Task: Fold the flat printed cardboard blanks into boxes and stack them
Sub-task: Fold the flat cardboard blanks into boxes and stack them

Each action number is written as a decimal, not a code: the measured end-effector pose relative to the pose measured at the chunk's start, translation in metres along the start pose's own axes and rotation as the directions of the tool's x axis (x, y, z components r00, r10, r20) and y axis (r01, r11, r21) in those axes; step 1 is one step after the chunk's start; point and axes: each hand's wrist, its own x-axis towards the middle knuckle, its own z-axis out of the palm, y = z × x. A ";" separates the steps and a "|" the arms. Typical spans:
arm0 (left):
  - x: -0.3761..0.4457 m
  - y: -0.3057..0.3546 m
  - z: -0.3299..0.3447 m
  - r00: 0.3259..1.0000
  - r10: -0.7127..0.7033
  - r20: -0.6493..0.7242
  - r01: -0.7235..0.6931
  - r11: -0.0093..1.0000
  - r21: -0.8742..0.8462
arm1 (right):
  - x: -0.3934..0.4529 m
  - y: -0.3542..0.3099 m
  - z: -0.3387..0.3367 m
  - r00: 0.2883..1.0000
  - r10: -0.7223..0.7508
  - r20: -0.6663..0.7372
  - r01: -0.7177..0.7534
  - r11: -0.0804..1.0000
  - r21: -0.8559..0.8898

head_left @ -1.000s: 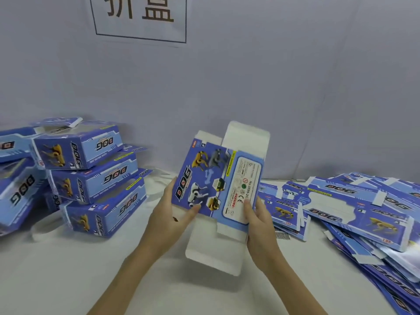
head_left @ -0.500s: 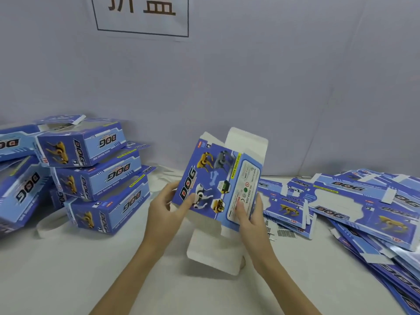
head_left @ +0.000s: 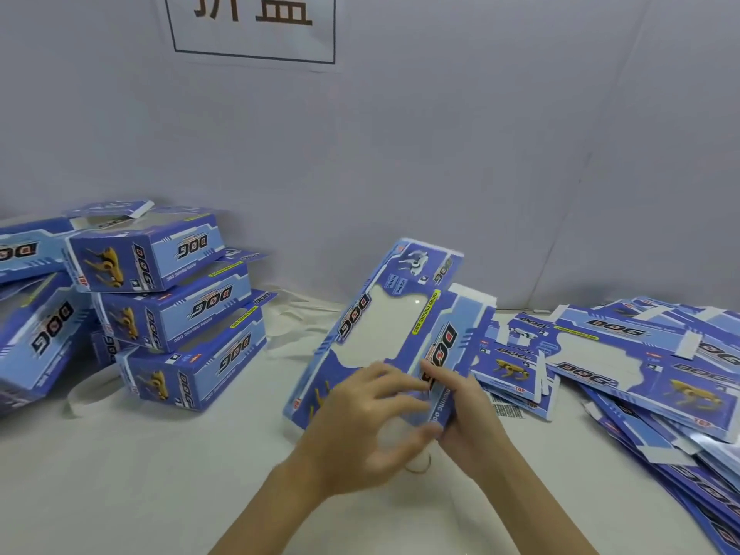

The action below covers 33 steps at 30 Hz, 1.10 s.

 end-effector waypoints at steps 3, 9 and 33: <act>0.004 -0.016 -0.010 0.960 -0.216 -0.180 0.242 0.961 0.136 | 0.002 -0.006 -0.008 0.997 -0.003 -0.083 -0.002 0.998 -0.058; 0.000 -0.043 -0.022 0.629 -0.777 0.013 0.732 0.586 -0.348 | 0.002 -0.012 -0.014 0.998 0.057 -0.024 -0.060 0.985 -0.164; 0.010 -0.018 -0.022 0.742 -0.579 0.338 0.659 0.535 -0.528 | -0.009 0.018 0.020 0.972 -0.191 0.134 0.231 0.873 -0.429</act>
